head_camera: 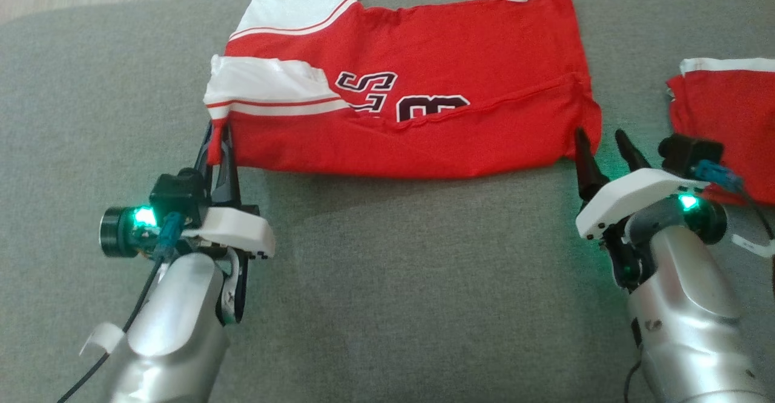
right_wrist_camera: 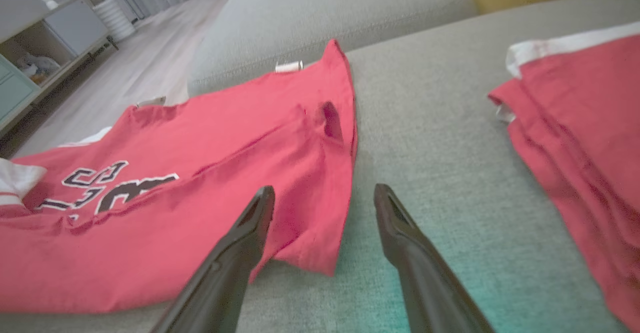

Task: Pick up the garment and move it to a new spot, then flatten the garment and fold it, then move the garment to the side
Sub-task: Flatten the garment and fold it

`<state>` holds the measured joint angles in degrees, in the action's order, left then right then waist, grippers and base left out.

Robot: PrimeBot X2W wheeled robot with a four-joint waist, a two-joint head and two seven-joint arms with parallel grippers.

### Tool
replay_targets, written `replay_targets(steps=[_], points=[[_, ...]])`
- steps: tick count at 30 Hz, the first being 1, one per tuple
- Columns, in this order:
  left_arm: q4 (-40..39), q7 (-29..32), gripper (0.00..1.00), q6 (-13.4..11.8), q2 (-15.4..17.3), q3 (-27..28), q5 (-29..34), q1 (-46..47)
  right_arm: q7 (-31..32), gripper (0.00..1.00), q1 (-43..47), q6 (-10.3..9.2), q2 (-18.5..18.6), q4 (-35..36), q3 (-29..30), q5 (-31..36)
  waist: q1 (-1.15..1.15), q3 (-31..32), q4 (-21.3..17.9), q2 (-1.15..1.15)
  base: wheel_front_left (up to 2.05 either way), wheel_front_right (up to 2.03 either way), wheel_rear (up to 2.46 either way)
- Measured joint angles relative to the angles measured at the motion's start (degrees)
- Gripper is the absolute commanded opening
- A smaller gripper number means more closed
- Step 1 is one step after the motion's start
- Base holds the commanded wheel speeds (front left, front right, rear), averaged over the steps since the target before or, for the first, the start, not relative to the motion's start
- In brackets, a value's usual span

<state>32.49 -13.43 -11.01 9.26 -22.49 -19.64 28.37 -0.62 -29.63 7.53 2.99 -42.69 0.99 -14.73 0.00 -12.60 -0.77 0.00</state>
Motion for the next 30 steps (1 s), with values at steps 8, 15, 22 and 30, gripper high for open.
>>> replay_targets(steps=[8,15,22,30], points=[[-1.27,0.26,0.00,0.01,-0.27,-1.65,0.55,0.55,0.23,1.00,-4.45,0.00,0.03,-10.78,0.74,7.59,0.00,-0.97,1.33,0.00,0.00,0.00,0.00],[-1.63,0.34,0.00,0.01,-0.19,-1.93,0.55,0.88,-0.67,0.00,-8.49,0.00,0.42,-16.63,0.16,9.14,0.00,-0.98,1.63,0.00,0.00,0.00,0.00],[-0.77,0.85,0.00,-0.04,0.74,-1.94,0.45,0.28,-4.42,0.00,-8.45,0.00,0.27,-18.83,-0.81,9.22,0.00,0.64,0.66,0.00,0.00,0.00,0.00],[1.13,1.72,0.00,0.45,2.15,-1.96,-1.21,-6.01,-8.18,0.00,-3.43,0.00,0.25,-17.59,0.59,7.55,-0.01,5.81,-0.79,0.00,0.00,0.00,0.00]])
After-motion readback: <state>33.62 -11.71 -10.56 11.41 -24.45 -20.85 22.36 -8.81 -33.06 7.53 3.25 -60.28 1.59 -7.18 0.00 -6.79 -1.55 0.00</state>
